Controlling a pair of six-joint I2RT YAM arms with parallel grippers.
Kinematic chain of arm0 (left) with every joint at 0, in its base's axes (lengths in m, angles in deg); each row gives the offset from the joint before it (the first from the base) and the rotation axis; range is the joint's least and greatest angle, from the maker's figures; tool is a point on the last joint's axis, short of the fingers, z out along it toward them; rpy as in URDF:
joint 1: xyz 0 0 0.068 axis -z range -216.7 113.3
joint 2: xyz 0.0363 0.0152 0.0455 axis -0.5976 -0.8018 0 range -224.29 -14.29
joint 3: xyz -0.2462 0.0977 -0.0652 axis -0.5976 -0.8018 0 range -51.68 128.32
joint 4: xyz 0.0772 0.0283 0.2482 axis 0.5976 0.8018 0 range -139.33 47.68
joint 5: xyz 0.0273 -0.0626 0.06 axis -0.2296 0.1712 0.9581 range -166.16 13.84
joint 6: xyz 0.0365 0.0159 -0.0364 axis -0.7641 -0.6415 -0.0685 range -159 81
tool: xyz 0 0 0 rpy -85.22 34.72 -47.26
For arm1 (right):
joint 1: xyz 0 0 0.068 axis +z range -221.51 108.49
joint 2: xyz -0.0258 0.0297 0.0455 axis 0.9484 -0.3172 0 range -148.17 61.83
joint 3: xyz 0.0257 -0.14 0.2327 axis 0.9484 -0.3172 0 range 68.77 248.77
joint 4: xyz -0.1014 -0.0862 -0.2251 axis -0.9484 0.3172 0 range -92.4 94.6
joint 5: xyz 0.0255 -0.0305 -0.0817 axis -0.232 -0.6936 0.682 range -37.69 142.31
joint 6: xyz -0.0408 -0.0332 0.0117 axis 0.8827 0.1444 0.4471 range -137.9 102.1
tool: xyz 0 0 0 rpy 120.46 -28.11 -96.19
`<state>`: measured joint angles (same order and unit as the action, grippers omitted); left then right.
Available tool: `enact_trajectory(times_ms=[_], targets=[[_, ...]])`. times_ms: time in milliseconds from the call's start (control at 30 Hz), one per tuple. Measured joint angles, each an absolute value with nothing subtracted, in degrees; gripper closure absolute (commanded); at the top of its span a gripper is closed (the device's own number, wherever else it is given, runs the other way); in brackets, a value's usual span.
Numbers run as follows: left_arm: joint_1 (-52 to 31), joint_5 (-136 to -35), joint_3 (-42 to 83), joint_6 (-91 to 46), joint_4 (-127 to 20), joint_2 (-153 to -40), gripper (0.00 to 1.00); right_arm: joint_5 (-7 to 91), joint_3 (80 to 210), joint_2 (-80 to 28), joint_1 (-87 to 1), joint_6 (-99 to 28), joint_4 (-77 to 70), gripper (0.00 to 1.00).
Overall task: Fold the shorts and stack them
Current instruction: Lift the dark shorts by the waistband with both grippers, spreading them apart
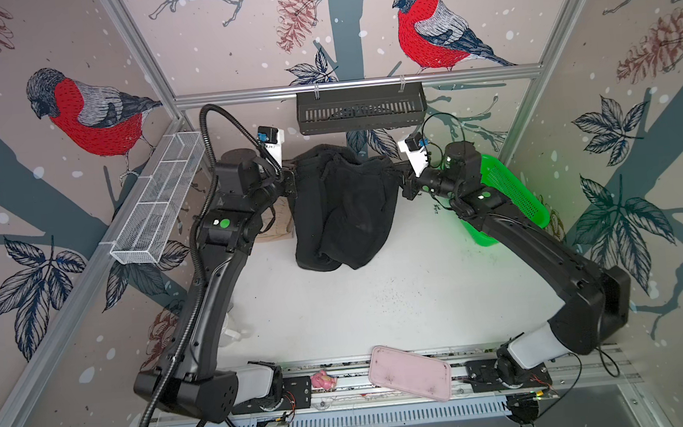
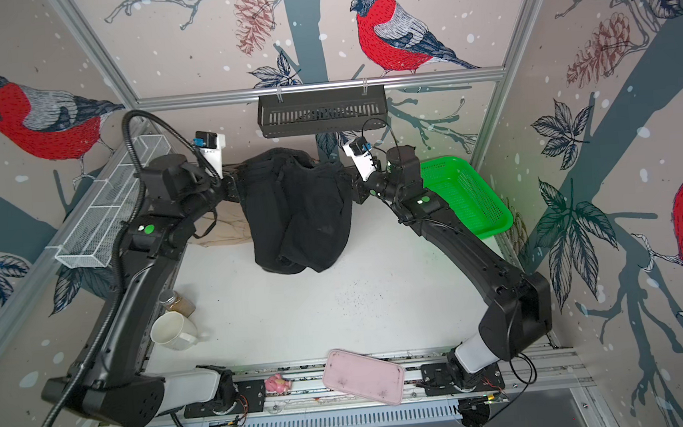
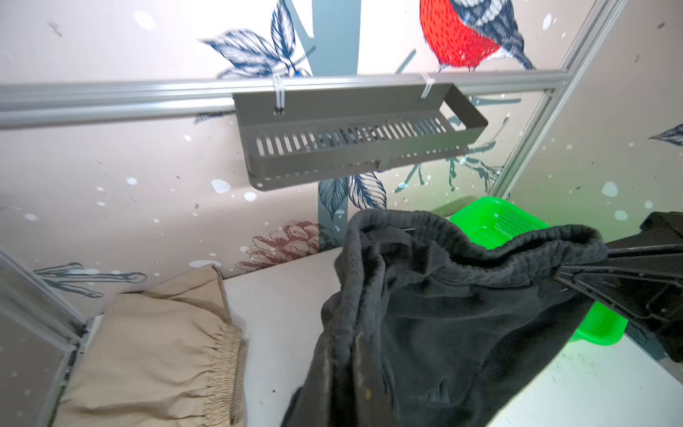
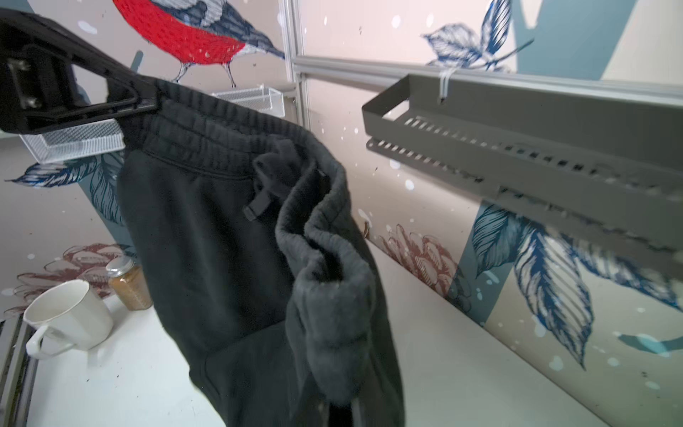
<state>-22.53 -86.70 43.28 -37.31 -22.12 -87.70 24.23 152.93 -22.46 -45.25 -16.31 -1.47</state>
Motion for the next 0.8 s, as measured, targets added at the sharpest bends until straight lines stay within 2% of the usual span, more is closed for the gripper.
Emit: enact_trajectory(times_ms=[200,600,800], targets=[[-22.4,-88.5,51.2,-37.8,-14.1,-85.0,1.0,24.9,158.7,-16.7,-44.9,-16.4,5.8,0.99],[-22.4,-92.6,71.4,-39.0,5.8,-84.5,1.0,25.0,159.7,-2.4,-44.2,-20.1,17.9,0.99],[-22.4,-90.6,70.8,-37.7,12.0,-85.7,1.0,25.2,156.3,-0.4,-43.5,-22.7,21.2,0.99]])
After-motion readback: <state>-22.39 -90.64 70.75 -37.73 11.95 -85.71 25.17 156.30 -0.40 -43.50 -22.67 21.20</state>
